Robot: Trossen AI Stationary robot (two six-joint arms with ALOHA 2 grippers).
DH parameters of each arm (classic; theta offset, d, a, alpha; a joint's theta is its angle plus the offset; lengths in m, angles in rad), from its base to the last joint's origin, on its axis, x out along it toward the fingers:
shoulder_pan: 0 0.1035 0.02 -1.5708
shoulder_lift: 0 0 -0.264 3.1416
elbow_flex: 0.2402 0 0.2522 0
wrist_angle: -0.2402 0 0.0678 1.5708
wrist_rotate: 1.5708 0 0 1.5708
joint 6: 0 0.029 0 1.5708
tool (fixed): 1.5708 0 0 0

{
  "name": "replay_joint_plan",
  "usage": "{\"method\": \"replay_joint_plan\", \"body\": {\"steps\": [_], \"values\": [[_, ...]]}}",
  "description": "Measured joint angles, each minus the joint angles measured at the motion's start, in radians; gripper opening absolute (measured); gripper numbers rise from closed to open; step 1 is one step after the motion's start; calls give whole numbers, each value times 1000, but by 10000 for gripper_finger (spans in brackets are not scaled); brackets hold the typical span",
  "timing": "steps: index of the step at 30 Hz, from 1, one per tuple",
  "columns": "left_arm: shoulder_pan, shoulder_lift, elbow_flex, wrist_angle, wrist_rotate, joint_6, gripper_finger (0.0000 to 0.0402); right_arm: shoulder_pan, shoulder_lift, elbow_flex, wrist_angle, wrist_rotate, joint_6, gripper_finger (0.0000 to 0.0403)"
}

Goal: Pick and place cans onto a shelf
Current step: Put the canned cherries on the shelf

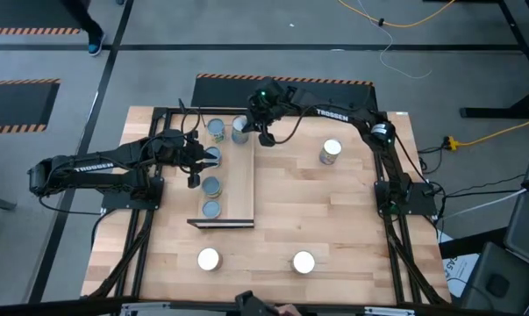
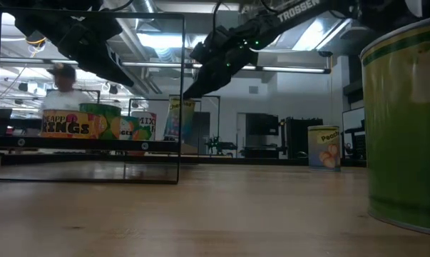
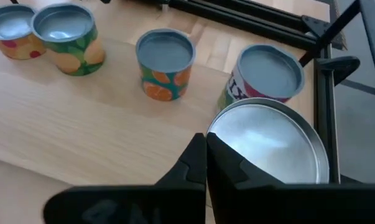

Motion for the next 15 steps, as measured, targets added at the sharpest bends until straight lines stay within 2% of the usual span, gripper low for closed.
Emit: {"method": "replay_joint_plan", "body": {"steps": [15], "values": [[0, 0, 0, 0, 0, -1, 89, -1, 42, 0, 14, -19, -1, 0]]}}
